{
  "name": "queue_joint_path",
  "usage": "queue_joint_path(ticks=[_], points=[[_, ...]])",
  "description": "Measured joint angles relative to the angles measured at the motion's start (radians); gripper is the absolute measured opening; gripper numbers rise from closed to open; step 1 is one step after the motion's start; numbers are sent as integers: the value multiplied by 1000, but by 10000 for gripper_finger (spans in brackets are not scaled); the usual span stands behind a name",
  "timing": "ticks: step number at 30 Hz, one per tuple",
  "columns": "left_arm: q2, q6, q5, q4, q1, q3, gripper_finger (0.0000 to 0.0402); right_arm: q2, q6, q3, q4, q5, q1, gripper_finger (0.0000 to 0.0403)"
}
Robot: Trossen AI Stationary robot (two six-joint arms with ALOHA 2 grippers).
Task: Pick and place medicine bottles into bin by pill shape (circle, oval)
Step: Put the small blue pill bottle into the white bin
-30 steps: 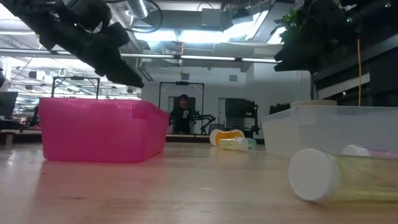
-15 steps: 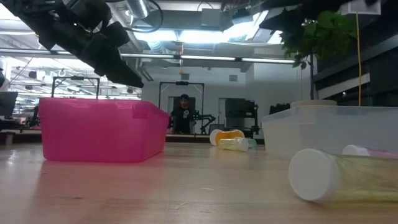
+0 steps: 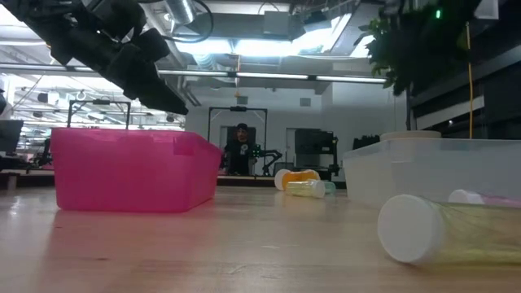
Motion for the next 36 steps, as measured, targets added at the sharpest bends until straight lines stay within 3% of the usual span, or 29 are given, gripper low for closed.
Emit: queue_joint_path(ticks=[6, 14, 21, 36], points=[[0, -1, 0, 0, 0, 0, 229, 62, 210, -136, 53, 15, -97, 225], [0, -1, 0, 0, 0, 0, 229, 113, 207, -227, 198, -61, -250, 225], [0, -1, 0, 0, 0, 0, 229, 174, 189, -288, 391, -55, -333, 225], [0, -1, 0, 0, 0, 0, 229, 313, 202, -338, 566, 32, -422, 225]])
